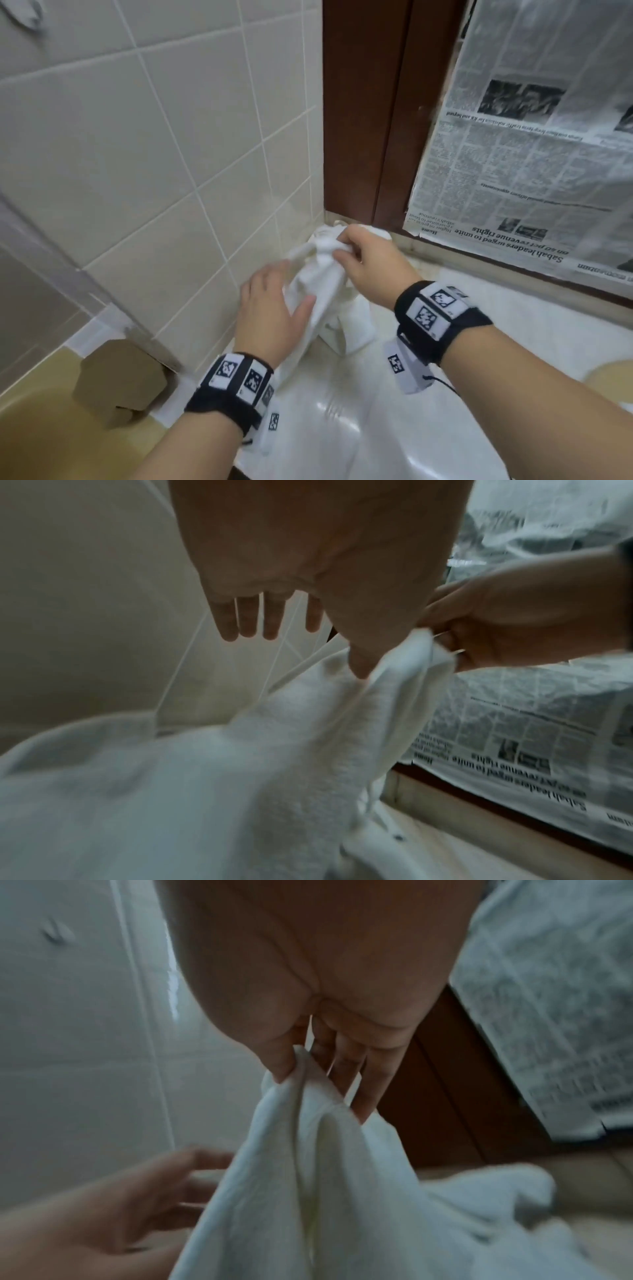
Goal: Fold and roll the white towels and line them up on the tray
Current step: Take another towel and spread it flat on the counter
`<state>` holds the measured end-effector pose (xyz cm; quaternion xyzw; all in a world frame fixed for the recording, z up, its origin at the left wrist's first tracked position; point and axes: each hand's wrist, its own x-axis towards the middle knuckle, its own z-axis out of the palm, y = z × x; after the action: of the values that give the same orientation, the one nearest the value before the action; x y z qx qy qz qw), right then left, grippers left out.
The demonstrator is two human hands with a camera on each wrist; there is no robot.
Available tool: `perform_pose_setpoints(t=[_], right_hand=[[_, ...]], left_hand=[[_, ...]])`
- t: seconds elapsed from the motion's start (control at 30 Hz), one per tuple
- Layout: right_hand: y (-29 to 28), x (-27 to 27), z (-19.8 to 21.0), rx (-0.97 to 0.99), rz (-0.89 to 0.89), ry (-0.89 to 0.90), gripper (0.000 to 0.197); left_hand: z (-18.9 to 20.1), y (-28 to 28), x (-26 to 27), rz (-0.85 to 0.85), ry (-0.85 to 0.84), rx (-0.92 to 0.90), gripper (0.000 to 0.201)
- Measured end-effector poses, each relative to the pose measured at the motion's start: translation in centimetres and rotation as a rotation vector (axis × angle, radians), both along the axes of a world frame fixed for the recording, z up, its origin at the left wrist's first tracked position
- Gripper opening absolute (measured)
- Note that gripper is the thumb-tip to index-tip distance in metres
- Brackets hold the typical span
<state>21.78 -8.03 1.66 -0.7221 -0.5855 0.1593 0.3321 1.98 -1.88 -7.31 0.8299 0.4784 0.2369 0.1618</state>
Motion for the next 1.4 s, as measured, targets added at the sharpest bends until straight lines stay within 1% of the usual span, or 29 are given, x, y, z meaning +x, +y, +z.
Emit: perform_pose_setpoints(t=[0.07,0.1,0.13,0.17,0.2,0.27,0.4,0.43,0.47,0.5,0.53,0.57,0.6,0.63,0.67,0.7,0.73,0.8,0.9,0.97,1.0,1.1,1.13,1.17,1.2,1.27,1.3,1.33,1.4], right_hand=[[-2.8,0.6,4.0,0.077,0.006,-0.032,0.009],[-4.3,0.8,5.9,0.114,0.000,-0.045,0.010],[-5.9,1.0,7.8,0.147,-0.011,-0.051,0.011],[-7.7,1.2,9.6,0.178,-0.026,-0.059,0.011],[-9.4,1.4,11.2,0.206,-0.042,-0.066,0.011],[-12.8,1.8,13.7,0.261,-0.064,-0.054,0.012],[-18.9,2.4,16.9,0.340,-0.109,-0.006,0.016],[-20.3,2.5,17.6,0.362,-0.135,0.000,0.016],[-21.6,2.6,18.2,0.381,-0.166,0.020,0.016],[-22.9,2.7,18.7,0.398,-0.192,0.057,0.015],[-24.2,2.9,19.1,0.412,-0.207,0.104,0.015],[-25.5,3.0,19.4,0.425,-0.214,0.159,0.015],[-26.9,3.1,19.6,0.440,-0.215,0.222,0.015],[-28.4,3.2,19.7,0.461,-0.211,0.280,0.014],[-30.1,3.1,19.8,0.482,-0.205,0.328,0.013],[-31.8,3.0,19.7,0.499,-0.195,0.370,0.012],[-33.6,2.6,19.4,0.507,-0.179,0.415,0.013],[-36.9,1.2,18.0,0.493,-0.135,0.501,0.015],[-41.0,-1.3,13.2,0.394,-0.127,0.667,0.014],[-43.0,-2.4,8.9,0.253,-0.200,0.653,0.018],[-43.8,-2.5,6.6,0.137,-0.250,0.584,0.021],[-45.3,-2.9,0.8,-0.281,-0.352,0.231,0.022],[-45.3,-3.5,-0.4,-0.340,-0.342,0.177,0.029],[-45.1,-4.4,-1.3,-0.339,-0.304,0.184,0.039],[-44.6,-5.5,-1.8,-0.319,-0.241,0.236,0.049],[-43.0,-8.0,-1.9,-0.290,-0.087,0.417,0.062],[-42.2,-9.0,-2.0,-0.294,-0.028,0.502,0.062],[-41.6,-9.7,-2.1,-0.293,0.016,0.556,0.053],[-40.7,-10.4,-2.4,-0.265,0.024,0.554,0.023]], left_hand=[[2.8,-0.7,1.1,-0.056,-0.070,-0.089,0.062],[3.9,-1.5,1.5,-0.072,-0.126,-0.160,0.051],[4.6,-2.5,1.8,-0.084,-0.186,-0.214,0.036],[5.4,-3.8,2.0,-0.092,-0.251,-0.230,0.024],[6.0,-5.2,2.1,-0.095,-0.319,-0.227,0.017],[7.2,-8.6,2.2,-0.101,-0.473,-0.239,0.012],[9.8,-15.7,1.7,-0.149,-0.718,-0.268,0.020],[10.4,-17.1,1.2,-0.187,-0.738,-0.258,0.027],[11.0,-18.3,0.7,-0.226,-0.721,-0.233,0.038],[11.3,-19.2,0.2,-0.249,-0.660,-0.196,0.049],[11.8,-19.9,-0.2,-0.255,-0.592,-0.156,0.055],[12.2,-20.5,-0.5,-0.246,-0.537,-0.127,0.053],[12.6,-20.9,-0.9,-0.235,-0.504,-0.125,0.046],[12.8,-21.0,-1.3,-0.236,-0.486,-0.162,0.043],[12.8,-21.0,-1.8,-0.257,-0.463,-0.229,0.049],[12.6,-21.0,-2.3,-0.296,-0.455,-0.302,0.056],[12.3,-21.0,-2.9,-0.326,-0.459,-0.366,0.059],[11.6,-21.6,-3.7,-0.357,-0.493,-0.422,0.052],[11.1,-23.1,-4.6,-0.339,-0.580,-0.434,0.037],[11.4,-24.3,-5.2,-0.350,-0.605,-0.463,0.030],[11.8,-24.9,-5.6,-0.377,-0.573,-0.475,0.029],[12.9,-27.1,-6.1,-0.501,-0.356,-0.525,0.029],[13.1,-27.8,-6.1,-0.533,-0.277,-0.554,0.025],[13.3,-28.5,-6.0,-0.567,-0.201,-0.590,0.022],[13.3,-29.2,-5.8,-0.603,-0.134,-0.636,0.022],[13.1,-30.2,-5.6,-0.677,-0.062,-0.717,0.023],[12.9,-30.3,-5.5,-0.706,-0.044,-0.740,0.023],[12.6,-30.2,-5.5,-0.727,-0.027,-0.755,0.022],[12.2,-29.5,-5.8,-0.752,0.006,-0.786,0.018]])
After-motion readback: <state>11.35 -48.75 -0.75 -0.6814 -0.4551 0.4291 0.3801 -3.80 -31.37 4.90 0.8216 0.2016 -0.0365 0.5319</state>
